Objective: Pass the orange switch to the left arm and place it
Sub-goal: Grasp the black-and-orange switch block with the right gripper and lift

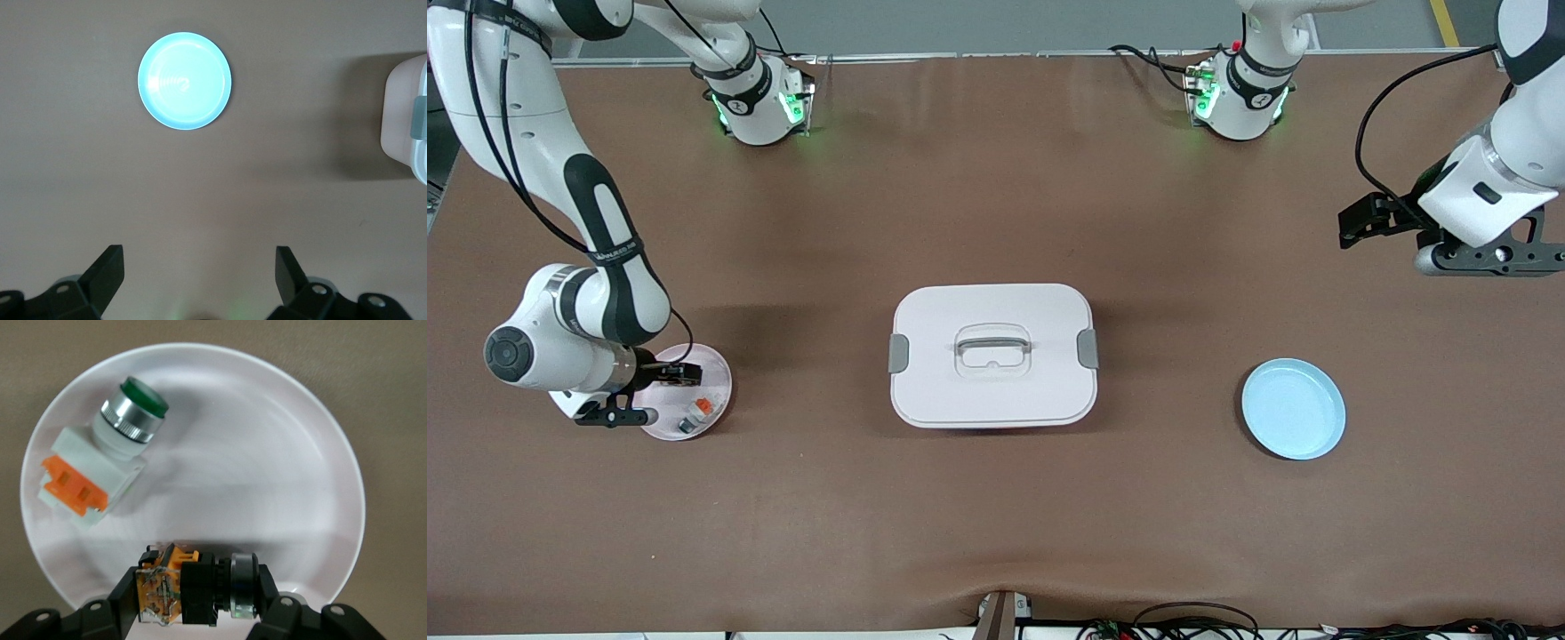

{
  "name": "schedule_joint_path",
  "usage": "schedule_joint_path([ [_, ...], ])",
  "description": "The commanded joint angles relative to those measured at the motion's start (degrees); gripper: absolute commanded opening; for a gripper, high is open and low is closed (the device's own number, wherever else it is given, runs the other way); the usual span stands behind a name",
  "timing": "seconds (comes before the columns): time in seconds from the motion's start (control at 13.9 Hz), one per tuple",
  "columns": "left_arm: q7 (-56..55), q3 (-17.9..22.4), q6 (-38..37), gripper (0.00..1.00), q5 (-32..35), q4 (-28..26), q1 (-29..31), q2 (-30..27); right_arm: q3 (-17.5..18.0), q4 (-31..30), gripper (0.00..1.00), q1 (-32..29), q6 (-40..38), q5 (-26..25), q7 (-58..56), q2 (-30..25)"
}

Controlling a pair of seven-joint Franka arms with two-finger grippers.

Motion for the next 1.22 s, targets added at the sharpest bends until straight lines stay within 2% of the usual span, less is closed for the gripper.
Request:
schedule_joint_path([
  [0.0,-0.1,-0.3,0.7,1.00,0.7,-0.6,0.3,-0.9,0.6,3.4,0.00,-0.7,-9.5,2.3,-0.2,-2.2],
  [0.22,-0.1,-0.3,1.2,1.00,0.7,-0.6,0.4,-0.7,0.3,8.7,0.00,-1.3,-22.0,7.1,1.3,-2.9],
  [0.5,-0.2,-0.3,1.3,1.00,0.6,-0.3,0.4,-0.7,0.9,15.2,0.00,0.7,-35.3,7.8,16.3,-5.3],
  [0.65,-0.3,-0.3,1.3,1.00,0.5,0.2,0.3,-0.7,1.0,17.8,0.00,2.3,-40.6,10.5,23.3,-6.4],
  [0.93,-0.2,-0.3,1.3,1.00,-0.1,2.2,-0.1,0.0,1.0,21.7,0.00,3.2,-47.2,19.5,39.1,-6.6],
  [1.15,0.2,-0.4,1.3,1.00,-2.3,4.9,-0.4,1.4,1.1,25.2,0.00,6.1,-50.0,24.4,52.0,-6.7],
])
